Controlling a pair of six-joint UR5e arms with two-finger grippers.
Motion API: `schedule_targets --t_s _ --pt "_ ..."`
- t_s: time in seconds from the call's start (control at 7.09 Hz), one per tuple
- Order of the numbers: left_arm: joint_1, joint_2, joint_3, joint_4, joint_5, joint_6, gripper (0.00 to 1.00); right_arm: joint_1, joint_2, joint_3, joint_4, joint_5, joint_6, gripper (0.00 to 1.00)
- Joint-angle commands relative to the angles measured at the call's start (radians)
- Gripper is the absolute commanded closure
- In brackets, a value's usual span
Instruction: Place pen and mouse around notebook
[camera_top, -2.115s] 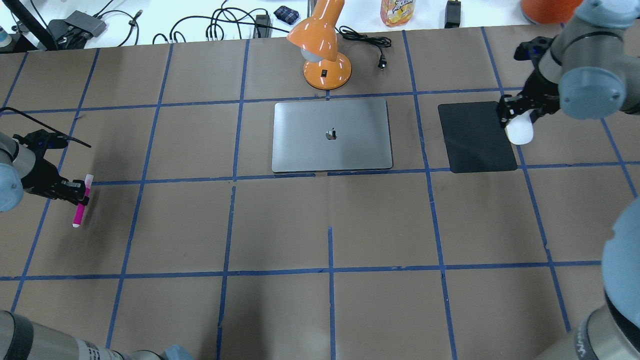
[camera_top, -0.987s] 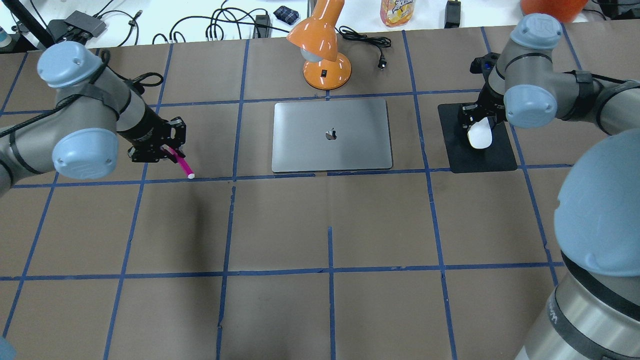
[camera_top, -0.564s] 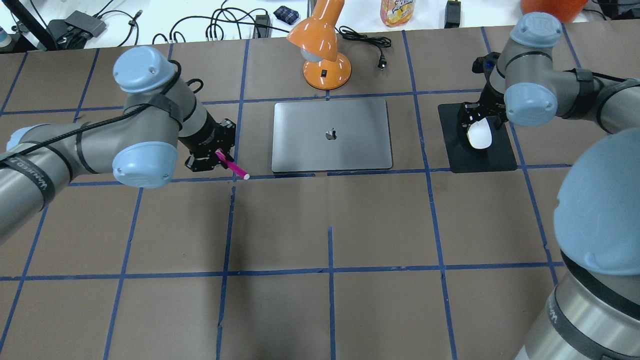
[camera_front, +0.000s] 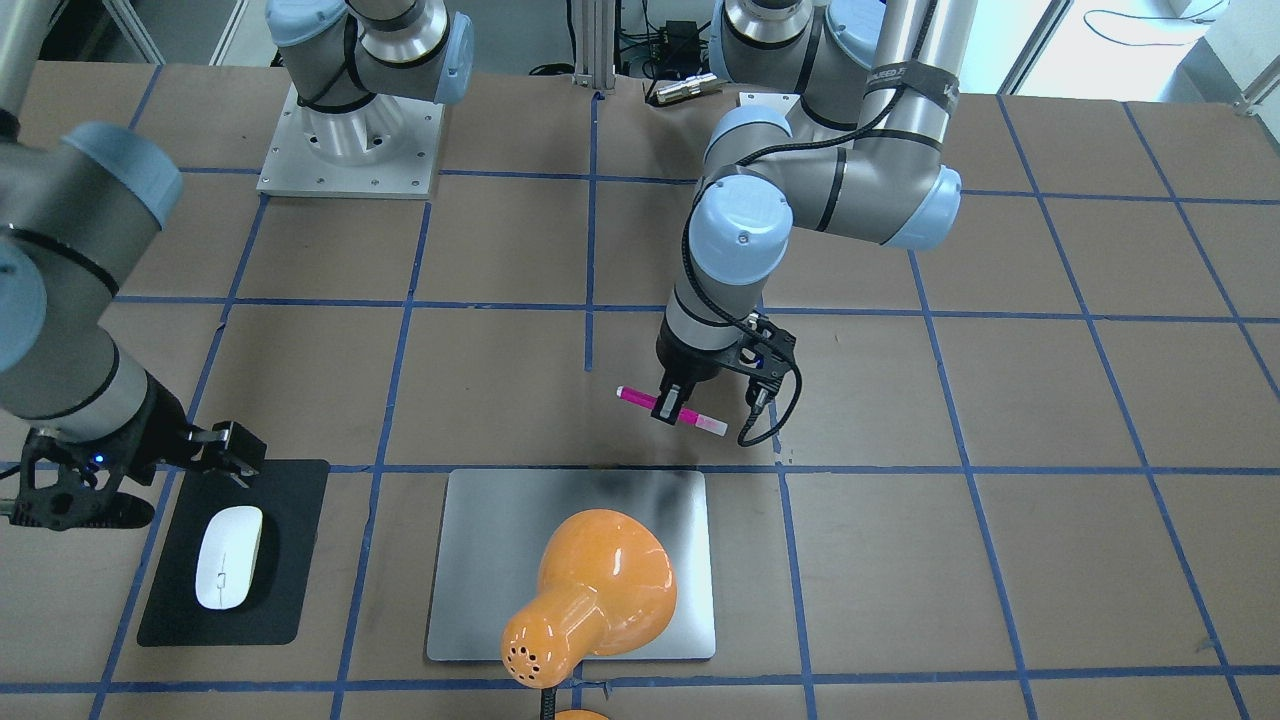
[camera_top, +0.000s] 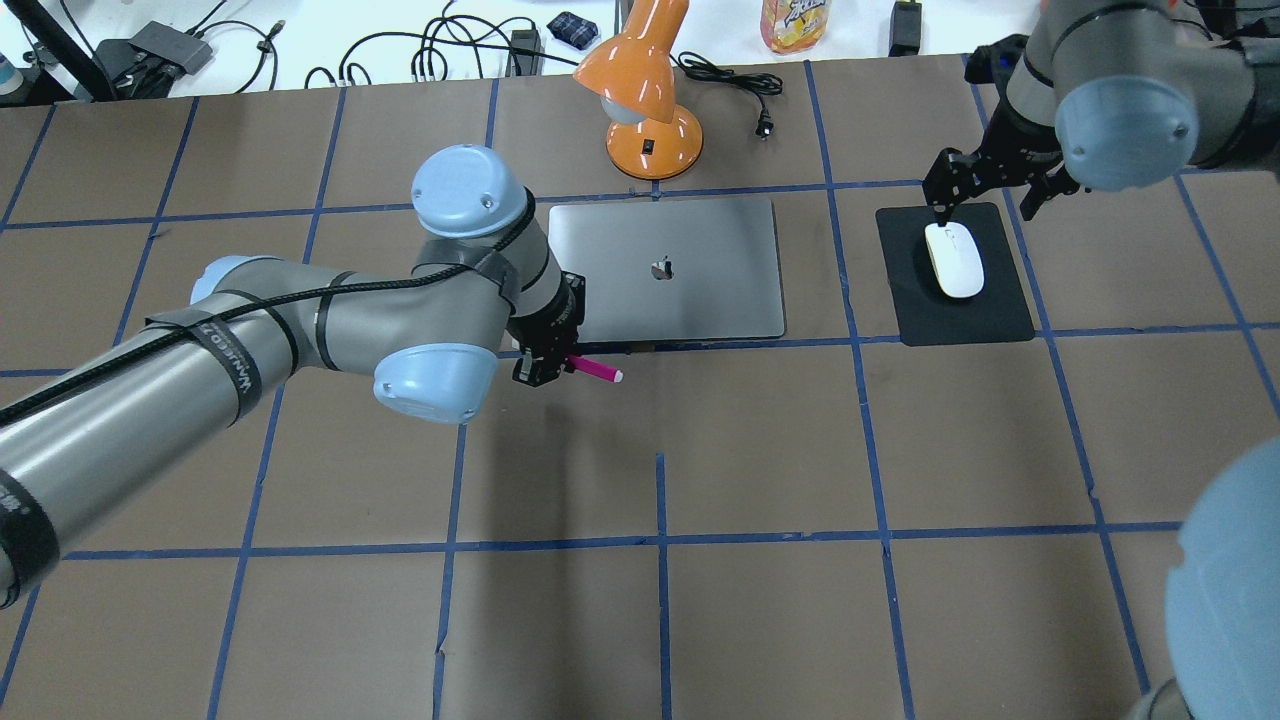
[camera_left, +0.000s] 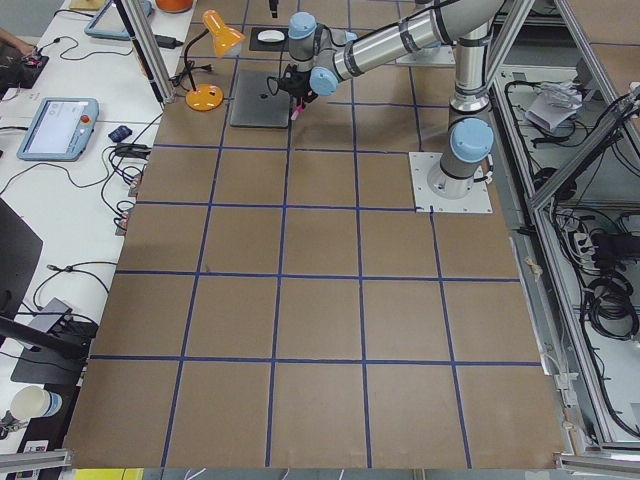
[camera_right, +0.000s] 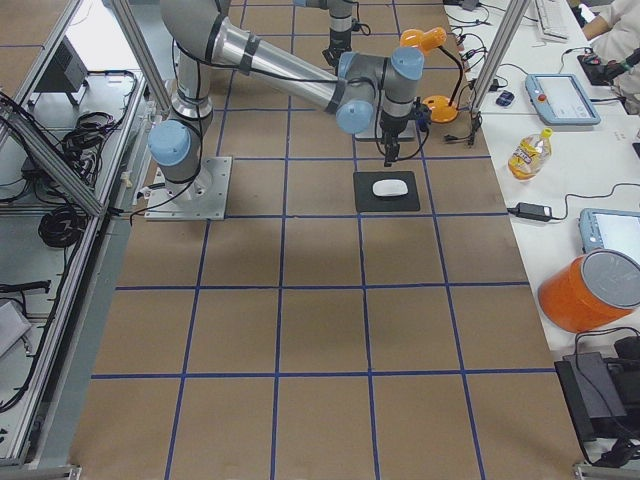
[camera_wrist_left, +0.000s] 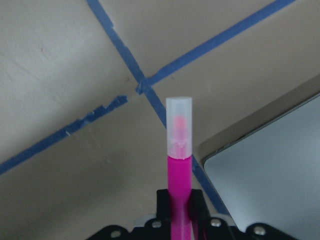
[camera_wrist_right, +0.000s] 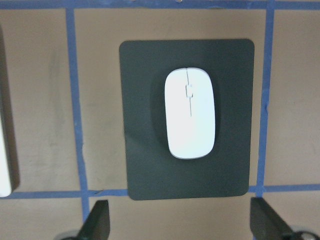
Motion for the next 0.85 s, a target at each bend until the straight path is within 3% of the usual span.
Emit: schedule_targets --t_s 0.0,0.28,0.42,0.56,0.71 --pt "-0.093 -0.067 0.005 0.089 -0.001 -0.198 1.0 0.131 -0.072 -0.195 0.35 -0.001 0.262 0.0" --pt "-0.15 -0.11 0.006 0.128 0.002 -0.297 1.0 0.278 -0.081 -0.343 0.464 -0.008 0.29 0.0" --pt "-0.162 -0.119 0.006 0.128 0.004 -0.296 1.0 0.286 -0.118 -0.339 0.456 -0.005 0.276 0.0" --pt "-0.17 -0.118 0.006 0.13 0.004 -0.296 0.88 0.286 -0.145 -0.331 0.461 -0.007 0.274 0.0" --pt "-0.174 -0.11 0.0 0.128 0.011 -0.288 0.1 0.273 -0.173 -0.276 0.464 -0.014 0.241 0.0"
